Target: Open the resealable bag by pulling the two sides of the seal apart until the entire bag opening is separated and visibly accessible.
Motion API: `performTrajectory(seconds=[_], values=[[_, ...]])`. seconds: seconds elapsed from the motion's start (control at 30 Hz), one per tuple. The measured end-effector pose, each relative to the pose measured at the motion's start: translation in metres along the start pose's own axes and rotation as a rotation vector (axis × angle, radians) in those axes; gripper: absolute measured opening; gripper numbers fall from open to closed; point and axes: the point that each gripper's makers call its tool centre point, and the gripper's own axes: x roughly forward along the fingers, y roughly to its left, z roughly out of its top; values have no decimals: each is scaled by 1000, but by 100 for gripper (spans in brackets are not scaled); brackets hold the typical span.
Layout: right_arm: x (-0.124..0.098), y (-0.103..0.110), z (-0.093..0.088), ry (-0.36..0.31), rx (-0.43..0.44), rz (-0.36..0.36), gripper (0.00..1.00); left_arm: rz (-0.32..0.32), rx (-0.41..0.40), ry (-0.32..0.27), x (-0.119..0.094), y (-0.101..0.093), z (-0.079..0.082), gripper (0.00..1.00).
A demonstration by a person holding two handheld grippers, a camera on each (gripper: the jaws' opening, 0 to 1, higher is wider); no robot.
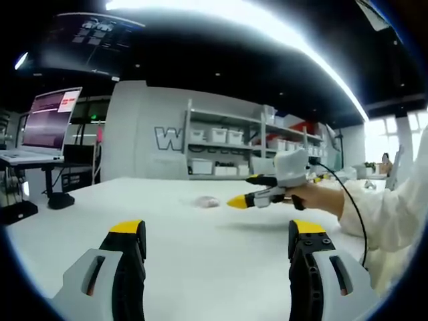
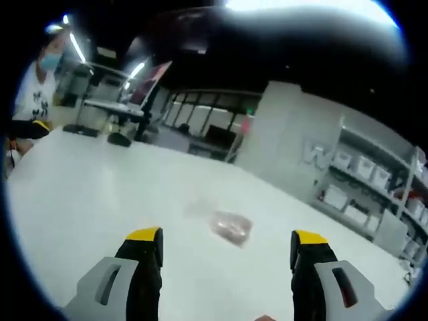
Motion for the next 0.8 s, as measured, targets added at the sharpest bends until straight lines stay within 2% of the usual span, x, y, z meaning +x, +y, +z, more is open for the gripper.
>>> performTrajectory(seconds=[0.33,0.57,0.8], values=[[8,9,5,-15,31,11,78,0,-6,-7,-1,1,1,87],[12,13,8,-28,104,17,77,-2,-11,-6,-2,0,-1,87],[18,16,3,-9,167,15,78,-2,-11,-11,-3,-1,1,87]])
